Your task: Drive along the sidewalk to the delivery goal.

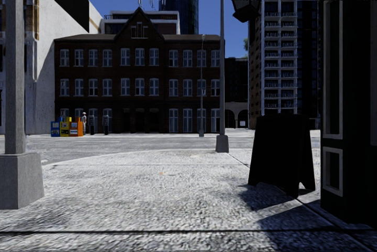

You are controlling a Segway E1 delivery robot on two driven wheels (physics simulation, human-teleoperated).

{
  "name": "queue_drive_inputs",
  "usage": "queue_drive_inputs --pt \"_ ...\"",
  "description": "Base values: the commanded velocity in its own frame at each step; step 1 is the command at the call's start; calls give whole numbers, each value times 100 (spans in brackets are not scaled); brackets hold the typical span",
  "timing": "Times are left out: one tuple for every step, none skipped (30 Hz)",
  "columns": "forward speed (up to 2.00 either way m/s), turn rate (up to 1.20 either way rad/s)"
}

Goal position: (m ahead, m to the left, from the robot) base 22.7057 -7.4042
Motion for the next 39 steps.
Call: queue_drive_inputs --pt "200 0" --pt "200 0" --pt "200 0" --pt "200 0" --pt "200 0" --pt "200 0" --pt "200 0" --pt "200 0" --pt "200 0" --pt "200 0" --pt "200 0" --pt "200 0" --pt "200 0" --pt "200 0" --pt "200 0" --pt "200 0" --pt "200 0" --pt "200 0" --pt "200 0" --pt "200 0" --pt "200 0" --pt "200 0" --pt "200 0" --pt "200 -2" --pt "200 -22" --pt "162 -30" --pt "162 -30" --pt "118 -31" --pt "100 -32" --pt "89 -36" --pt "85 -40" --pt "84 -41" --pt "84 -41" --pt "84 -45" --pt "84 -53" --pt "84 -54" --pt "84 -54" --pt "84 -55" --pt "84 -55"
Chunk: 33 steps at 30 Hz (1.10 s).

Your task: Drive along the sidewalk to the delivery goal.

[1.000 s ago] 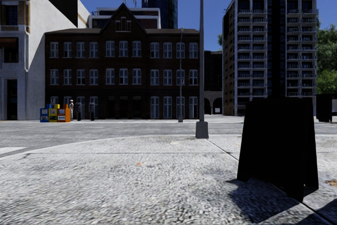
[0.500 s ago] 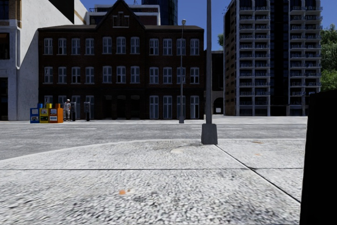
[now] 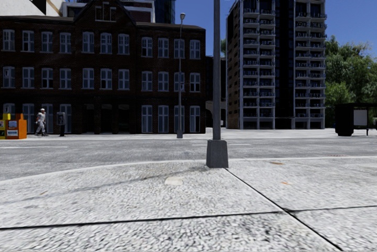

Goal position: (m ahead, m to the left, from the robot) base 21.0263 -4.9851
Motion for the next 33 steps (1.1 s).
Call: queue_drive_inputs --pt "84 -55" --pt "85 -55" --pt "87 -55" --pt "87 -55" --pt "91 -55" --pt "95 -55" --pt "96 -55" --pt "97 -55" --pt "97 -55" --pt "97 -55" --pt "97 -55" --pt "97 -55" --pt "97 -55" --pt "97 -53" --pt "97 -51" --pt "97 -51" --pt "97 -51" --pt "97 -51" --pt "98 -51" --pt "100 -51" --pt "101 -51" --pt "101 -51" --pt "101 -51" --pt "101 -51" --pt "101 -51" --pt "101 -51" --pt "101 -51" --pt "101 -51" --pt "101 -51" --pt "101 -51" --pt "101 -51" --pt "101 -51" --pt "101 -51"
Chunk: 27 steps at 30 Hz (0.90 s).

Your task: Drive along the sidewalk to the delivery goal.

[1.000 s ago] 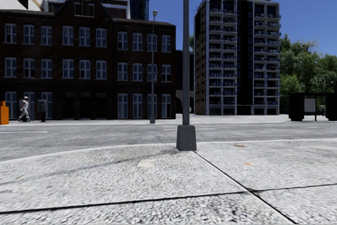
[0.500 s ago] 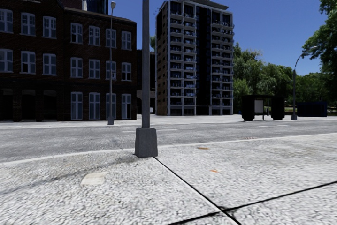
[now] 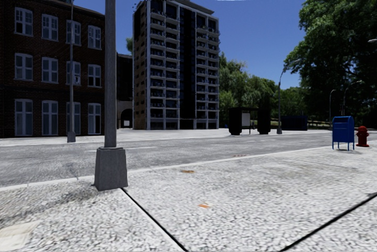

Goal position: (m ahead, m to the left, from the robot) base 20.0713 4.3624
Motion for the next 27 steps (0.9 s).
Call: queue_drive_inputs --pt "101 -51" --pt "101 -51" --pt "107 -51" --pt "111 -51" --pt "111 -51" --pt "114 -51" --pt "115 -51" --pt "115 -51" --pt "115 -51" --pt "115 -51" --pt "115 -51" --pt "116 -51" --pt "116 -51" --pt "116 -51" --pt "117 -51" --pt "117 -51" --pt "117 -51" --pt "118 -51" --pt "118 -51" --pt "118 -51" --pt "119 -51" --pt "119 -51" --pt "119 -51" --pt "119 -51" --pt "119 -51" --pt "119 -51" --pt "119 -51"
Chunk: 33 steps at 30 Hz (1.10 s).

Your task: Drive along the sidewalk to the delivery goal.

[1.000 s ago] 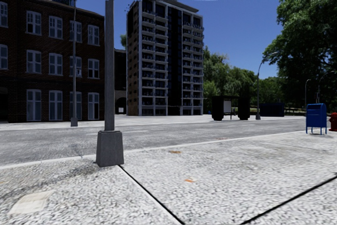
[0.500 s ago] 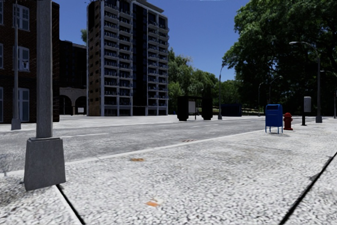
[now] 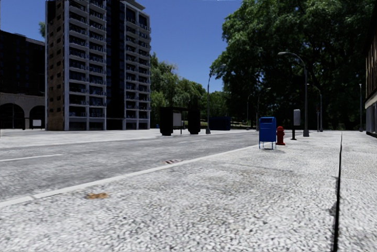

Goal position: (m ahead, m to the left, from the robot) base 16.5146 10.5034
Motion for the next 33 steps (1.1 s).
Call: queue_drive_inputs --pt "119 -51" --pt "119 -51" --pt "119 -51" --pt "119 -51" --pt "119 -51" --pt "119 -51" --pt "119 -52" --pt "119 -53" --pt "119 -53" --pt "119 -53" --pt "119 -54" --pt "119 -54" --pt "119 -54" --pt "119 -54" --pt "119 -54" --pt "119 -54" --pt "119 -54" --pt "119 -54" --pt "119 -54" --pt "119 -54" --pt "119 -54" --pt "121 -54" --pt "200 -54" --pt "200 -54" --pt "200 -54" --pt "200 -54" --pt "200 -54" --pt "200 -54" --pt "200 -54" --pt "200 -54" --pt "200 -54" --pt "200 -54" --pt "200 -54"
